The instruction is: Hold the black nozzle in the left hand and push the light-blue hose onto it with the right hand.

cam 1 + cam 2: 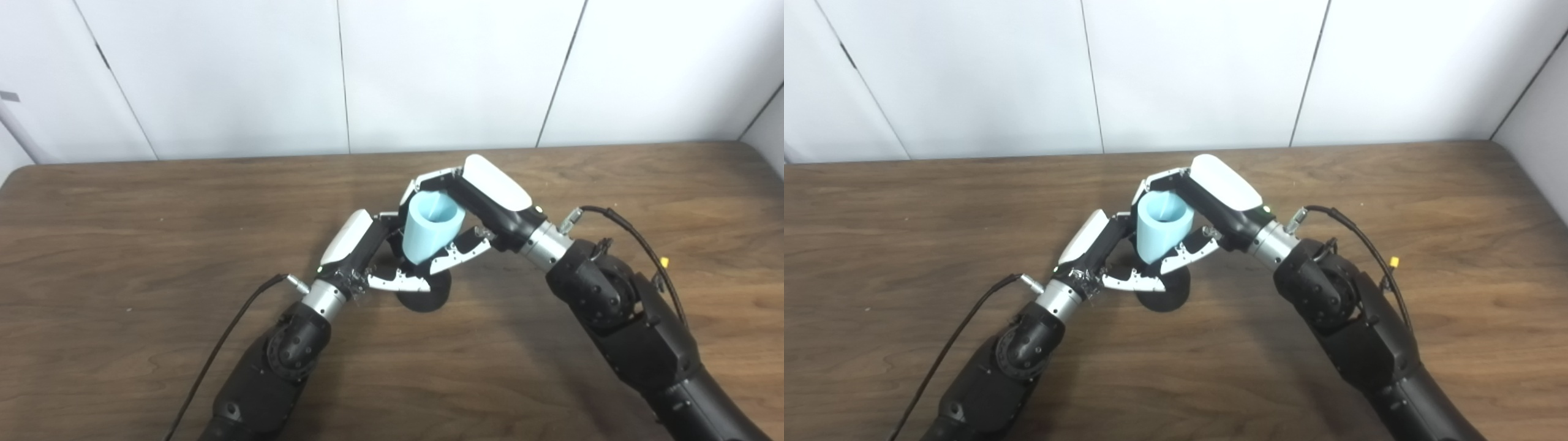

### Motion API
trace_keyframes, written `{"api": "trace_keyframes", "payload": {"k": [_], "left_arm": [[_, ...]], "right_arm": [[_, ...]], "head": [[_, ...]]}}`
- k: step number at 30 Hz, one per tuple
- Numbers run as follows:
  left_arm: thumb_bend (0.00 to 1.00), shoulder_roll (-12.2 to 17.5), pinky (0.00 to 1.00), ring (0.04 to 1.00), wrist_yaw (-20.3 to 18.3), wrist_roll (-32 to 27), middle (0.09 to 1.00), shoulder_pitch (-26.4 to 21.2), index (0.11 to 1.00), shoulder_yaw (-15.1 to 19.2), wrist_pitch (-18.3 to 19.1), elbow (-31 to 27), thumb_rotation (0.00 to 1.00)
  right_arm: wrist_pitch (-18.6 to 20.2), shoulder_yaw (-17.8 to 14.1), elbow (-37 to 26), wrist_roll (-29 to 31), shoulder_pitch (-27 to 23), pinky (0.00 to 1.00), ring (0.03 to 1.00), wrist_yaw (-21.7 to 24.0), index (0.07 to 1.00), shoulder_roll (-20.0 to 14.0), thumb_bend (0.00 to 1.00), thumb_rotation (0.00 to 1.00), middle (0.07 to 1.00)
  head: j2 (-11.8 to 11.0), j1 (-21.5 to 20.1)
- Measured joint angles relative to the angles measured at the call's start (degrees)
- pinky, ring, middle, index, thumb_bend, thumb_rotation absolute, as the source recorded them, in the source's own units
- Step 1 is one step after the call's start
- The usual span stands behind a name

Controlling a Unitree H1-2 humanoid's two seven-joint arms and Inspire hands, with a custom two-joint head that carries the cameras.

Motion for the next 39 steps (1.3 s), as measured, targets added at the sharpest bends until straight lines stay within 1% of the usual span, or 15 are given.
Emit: {"api": "trace_keyframes", "payload": {"k": [1,2,3,7,9,12,13,16,20,23,28,30,34,39], "left_arm": [[0.5,0.0,0.43,0.429,0.0,0.0,0.466,-0.01,0.526,0.02,0.01,-0.01,0.0],[0.5,0.01,0.43,0.429,0.01,-0.01,0.466,0.0,0.526,0.06,0.02,-0.06,0.0],[0.5,0.02,0.43,0.428,0.02,-0.01,0.465,0.0,0.527,0.09,0.06,-0.11,0.0],[0.5,0.0,0.43,0.427,0.11,-0.03,0.465,-0.02,0.527,0.16,0.09,-0.19,0.0],[0.5,-0.02,0.43,0.426,0.12,-0.03,0.465,-0.01,0.527,0.16,0.14,-0.19,0.0],[0.5,-0.02,0.44,0.429,0.11,-0.03,0.466,0.02,0.527,0.16,0.22,-0.19,0.0],[0.5,-0.02,0.43,0.429,0.12,-0.02,0.465,0.03,0.528,0.16,0.22,-0.19,0.0],[0.5,-0.02,0.43,0.427,0.12,-0.02,0.467,0.05,0.528,0.16,0.22,-0.17,0.0],[0.5,0.03,0.42,0.424,0.1,-0.01,0.468,0.08,0.528,0.16,0.22,-0.14,0.0],[0.5,0.03,0.43,0.428,0.11,0.0,0.467,0.07,0.528,0.16,0.2,-0.08,0.0],[0.5,-0.03,0.43,0.43,0.09,-0.01,0.468,0.06,0.527,0.16,0.16,-0.04,0.0],[0.5,-0.09,0.43,0.431,0.09,0.0,0.467,0.02,0.528,0.16,0.09,0.03,0.0],[0.5,-0.07,0.44,0.435,0.08,0.03,0.466,0.01,0.527,0.14,-0.01,0.13,0.0],[0.5,-0.08,0.44,0.435,0.03,0.07,0.466,0.02,0.524,0.13,0.05,0.09,0.0]], "right_arm": [[0.31,0.42,-0.13,-0.15,-0.63,0.5,0.422,0.72,0.488,-0.39,0.52,0.0,0.496],[1.6,0.87,-0.7,-0.26,-1.36,0.48,0.415,1.99,0.494,-0.64,0.52,0.0,0.487],[3.04,1.24,-1.44,-0.55,-1.94,0.43,0.403,3.39,0.504,-0.76,0.52,0.0,0.474],[10.54,2.58,-4.51,-1.23,-4.05,0.41,0.398,8.76,0.527,-1.23,0.52,0.0,0.464],[13.18,3.16,-5.51,-1.44,-4.8,0.38,0.391,10.59,0.529,-1.51,0.52,0.0,0.467],[15.26,4.1,-6.23,-1.83,-5.62,0.34,0.384,11.97,0.53,-1.94,0.51,0.0,0.468],[15.67,4.35,-6.44,-2.01,-5.84,0.34,0.384,12.34,0.529,-2.04,0.51,0.0,0.471],[17.45,4.67,-7.14,-2.13,-5.92,0.38,0.393,12.97,0.506,-2.16,0.52,0.0,0.484],[17.69,4.89,-7.31,-2.23,-5.69,0.39,0.399,12.98,0.494,-2.36,0.52,0.0,0.502],[17.74,4.83,-7.3,-2.19,-5.51,0.37,0.391,12.97,0.5,-2.37,0.52,0.0,0.496],[18.26,4.13,-7.4,-1.9,-4.61,0.39,0.402,12.77,0.499,-2.07,0.52,0.0,0.502],[20.11,3.61,-7.56,-1.52,-3.6,0.39,0.405,12.6,0.496,-1.49,0.52,0.0,0.506],[22.02,2.76,-8.09,-1.43,-2.08,0.38,0.403,12.01,0.499,-0.44,0.52,0.0,0.506],[22.02,2.76,-8.13,-1.24,-1.74,0.39,0.409,11.37,0.493,-0.41,0.52,0.0,0.506]], "head": [[0.0,0.0],[0.09,0.0],[0.09,0.0],[0.18,0.0],[0.26,0.09],[0.26,0.09],[0.26,0.09],[0.35,0.09],[0.35,0.0],[0.35,0.09],[0.44,0.18],[0.44,0.18],[0.44,0.18],[0.79,0.26]]}}
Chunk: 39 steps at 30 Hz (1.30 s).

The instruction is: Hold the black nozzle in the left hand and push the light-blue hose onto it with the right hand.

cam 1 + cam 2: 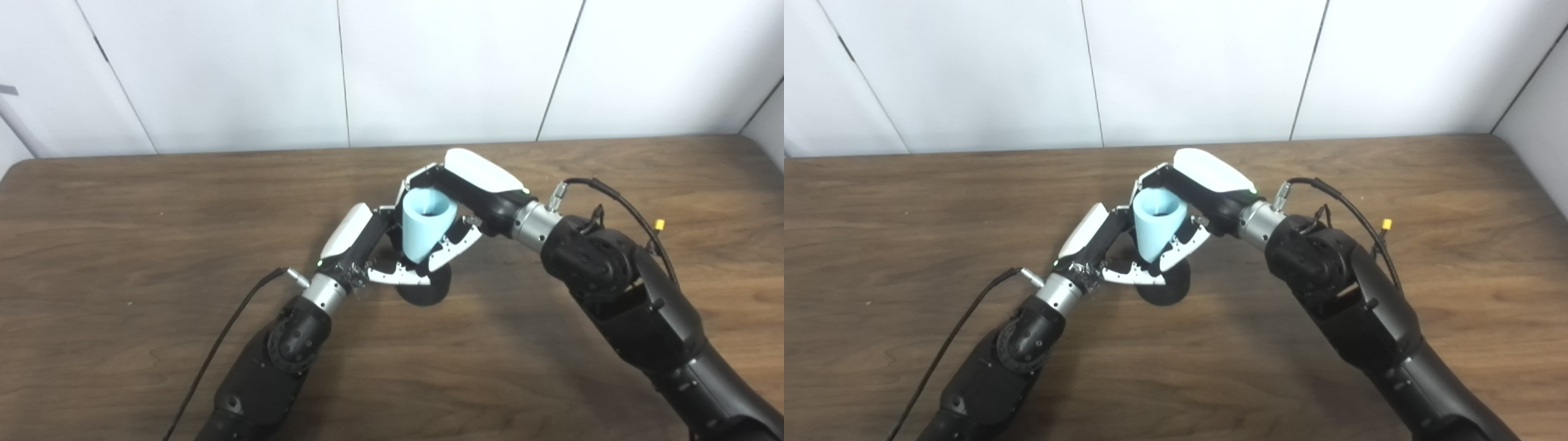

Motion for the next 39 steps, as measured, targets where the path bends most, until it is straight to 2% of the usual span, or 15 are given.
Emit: {"api": "trace_keyframes", "payload": {"k": [11,14,15,17,20,23,26,29,32,35,39], "left_arm": [[0.5,-0.01,0.43,0.432,0.4,0.4,0.466,0.02,0.528,-0.05,-0.04,-0.05,0.0],[0.5,-0.01,0.43,0.431,0.55,0.48,0.465,0.01,0.529,-0.12,-0.04,-0.05,0.0],[0.5,-0.02,0.43,0.429,0.55,0.5,0.466,-0.01,0.529,-0.15,-0.04,-0.05,0.0],[0.5,-0.09,0.42,0.428,0.49,0.5,0.467,-0.03,0.528,-0.18,-0.03,-0.06,0.0],[0.5,-0.1,0.43,0.426,0.21,0.46,0.465,-0.05,0.53,-0.14,-0.02,-0.06,0.0],[0.5,-0.14,0.43,0.426,0.18,0.45,0.465,-0.08,0.531,-0.13,-0.03,-0.06,0.0],[0.5,-0.24,0.43,0.425,0.3,0.45,0.464,-0.11,0.53,-0.05,0.05,-0.03,0.0],[0.5,-0.42,0.43,0.424,0.32,0.45,0.465,-0.21,0.531,-0.03,0.36,0.04,0.0],[0.5,-0.5,0.43,0.425,0.42,0.45,0.463,-0.27,0.531,-0.03,0.7,0.04,0.0],[0.5,-0.53,0.43,0.425,0.72,0.45,0.463,-0.3,0.531,-0.02,0.96,0.04,0.0],[0.5,-0.53,0.44,0.427,1.0,0.45,0.464,-0.32,0.53,-0.03,1.13,0.05,0.0]], "right_arm": [[-0.61,0.02,0.19,0.51,0.28,0.4,0.411,-0.77,0.491,-0.02,0.52,0.0,0.509],[-1.25,-0.08,0.26,0.65,0.57,0.42,0.403,-1.31,0.544,-0.02,0.51,0.0,0.493],[-1.93,-0.2,0.3,0.68,0.76,0.45,0.493,-1.6,0.645,-0.02,0.67,0.0,0.582],[-3.31,-0.49,0.19,0.41,1.54,0.54,0.67,-2.82,0.801,-0.06,0.82,0.04,0.75],[-4.76,-1.52,-0.38,0.14,2.47,0.62,0.79,-3.68,0.891,-0.05,0.86,0.11,0.869],[-5.11,-3.11,-0.81,0.66,3.29,0.66,0.838,-3.93,0.916,0.5,0.85,0.11,0.916],[-5.49,-4.74,-0.52,1.27,3.4,0.7,0.849,-4.04,0.911,1.98,0.85,0.06,0.909],[-5.63,-6.19,0.09,1.61,2.71,0.73,0.846,-4.01,0.906,2.81,0.86,0.1,0.894],[-5.33,-7.81,0.16,1.88,1.28,0.67,0.837,-3.86,0.918,3.14,0.88,0.05,0.905],[-5.22,-9.4,0.12,2.92,0.94,0.57,0.786,-3.87,0.971,4.13,0.89,0.01,0.947],[-5.53,-9.62,0.04,3.01,1.07,0.57,0.795,-3.87,0.999,4.27,0.93,0.01,0.997]], "head": [[0.0,0.26],[-0.18,0.26],[-0.18,0.26],[-0.26,0.26],[-0.62,0.09],[-0.7,0.18],[-0.7,0.18],[-0.97,0.0],[-1.23,0.09],[-1.23,0.09],[-1.23,0.18]]}}
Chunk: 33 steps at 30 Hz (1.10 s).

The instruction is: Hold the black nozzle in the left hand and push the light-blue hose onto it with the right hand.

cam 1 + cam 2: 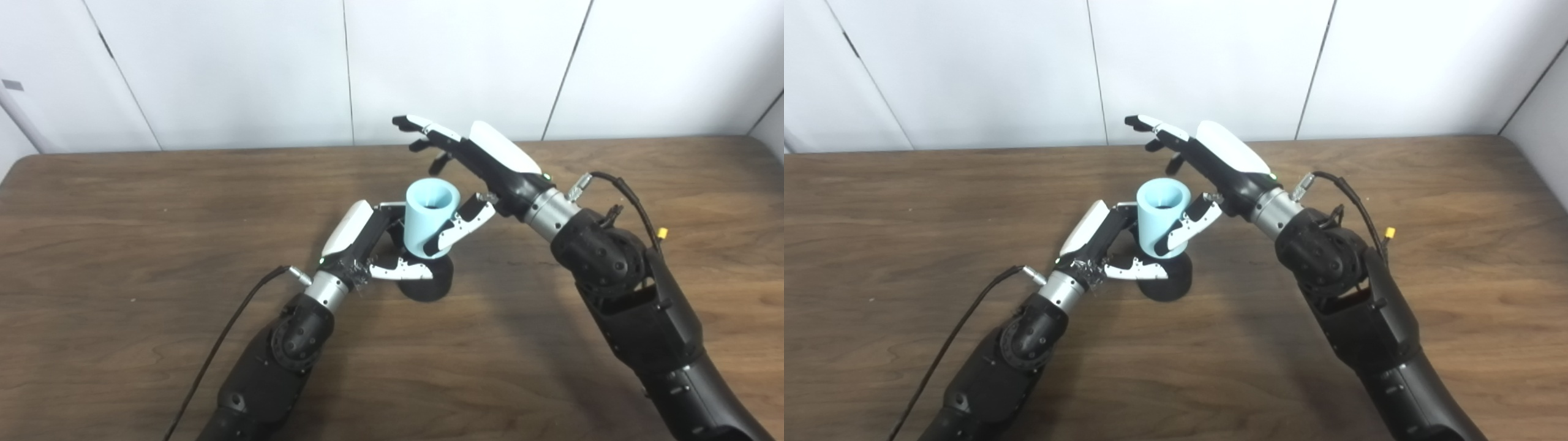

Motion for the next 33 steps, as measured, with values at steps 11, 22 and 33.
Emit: {"api": "trace_keyframes", "payload": {"k": [11,22,33], "left_arm": [[0.5,0.02,0.44,0.426,0.24,-0.01,0.463,-0.03,0.53,-0.06,0.16,0.0,0.0],[0.5,0.04,0.44,0.427,0.4,-0.28,0.465,-0.38,0.535,0.0,0.14,0.73,0.0],[0.5,0.07,0.44,0.428,0.54,-0.33,0.462,-0.55,0.528,-0.08,0.1,1.06,0.0]], "right_arm": [[-0.19,-0.19,-1.69,1.52,-0.01,0.73,0.986,4.3,1.0,-2.56,0.98,0.17,1.0],[2.32,1.47,-8.95,5.32,-1.05,0.85,1.0,18.35,1.0,-12.0,1.0,0.24,1.0],[-1.59,3.1,-11.72,1.74,-0.2,0.94,1.0,19.86,1.0,-13.61,0.95,0.41,1.0]], "head": [[0.35,0.0],[0.18,-0.18],[0.18,0.09]]}}
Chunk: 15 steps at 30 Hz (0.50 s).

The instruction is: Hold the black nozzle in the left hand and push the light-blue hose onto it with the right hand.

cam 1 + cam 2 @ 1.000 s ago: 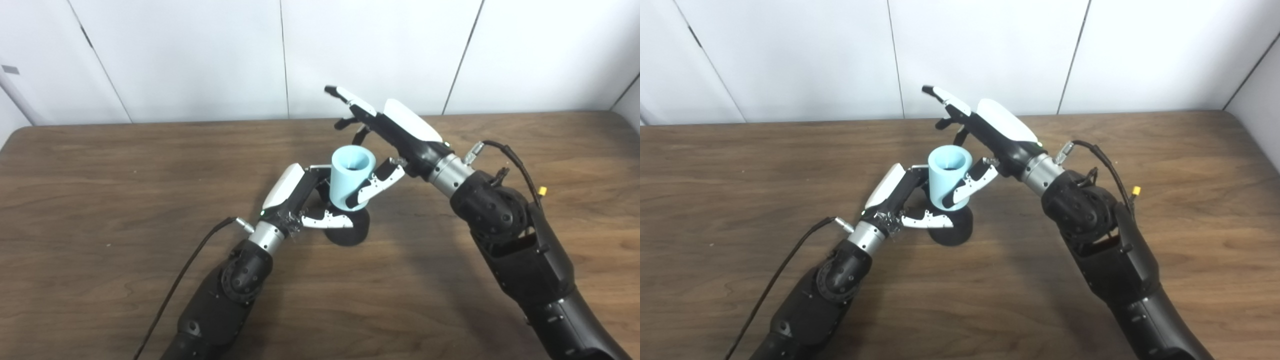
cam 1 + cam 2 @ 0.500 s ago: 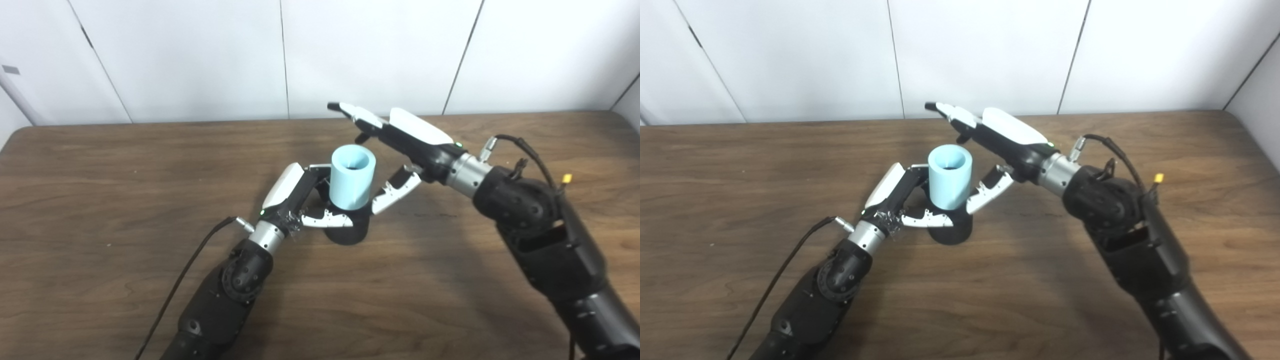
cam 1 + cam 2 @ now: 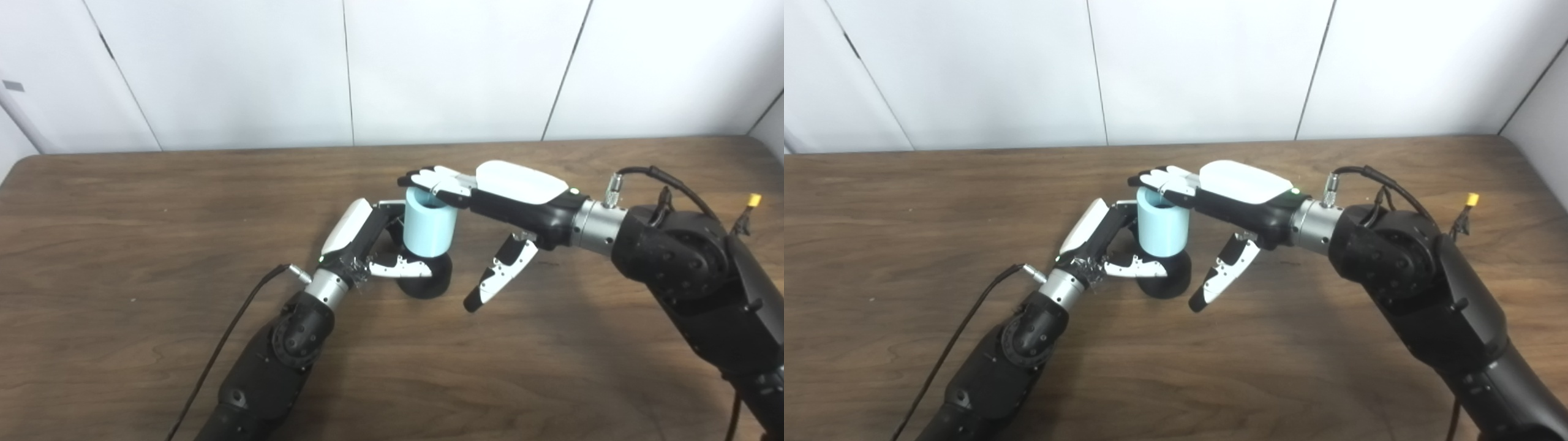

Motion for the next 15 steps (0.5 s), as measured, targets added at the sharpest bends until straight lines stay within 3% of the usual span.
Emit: {"api": "trace_keyframes", "payload": {"k": [6,11,15], "left_arm": [[0.5,0.0,0.45,0.428,-0.03,0.0,0.463,-0.01,0.528,0.0,0.02,0.04,0.0],[0.5,0.0,0.45,0.43,-0.08,0.0,0.464,-0.01,0.528,0.01,0.04,0.03,0.0],[0.5,0.03,0.44,0.431,-0.14,0.0,0.461,-0.01,0.53,0.01,0.04,0.03,0.0]], "right_arm": [[-2.1,-0.04,-0.02,-1.74,0.2,0.92,1.0,-0.51,1.0,0.05,0.87,0.49,1.0],[-5.23,-0.08,-0.19,-4.49,0.97,0.91,1.0,-1.33,1.0,0.08,0.79,0.62,1.0],[-7.96,0.76,-0.48,-7.93,1.11,0.9,0.992,-1.37,0.957,-0.44,0.8,0.61,0.984]], "head": [[0.09,0.0],[0.26,-0.18],[0.44,-0.26]]}}
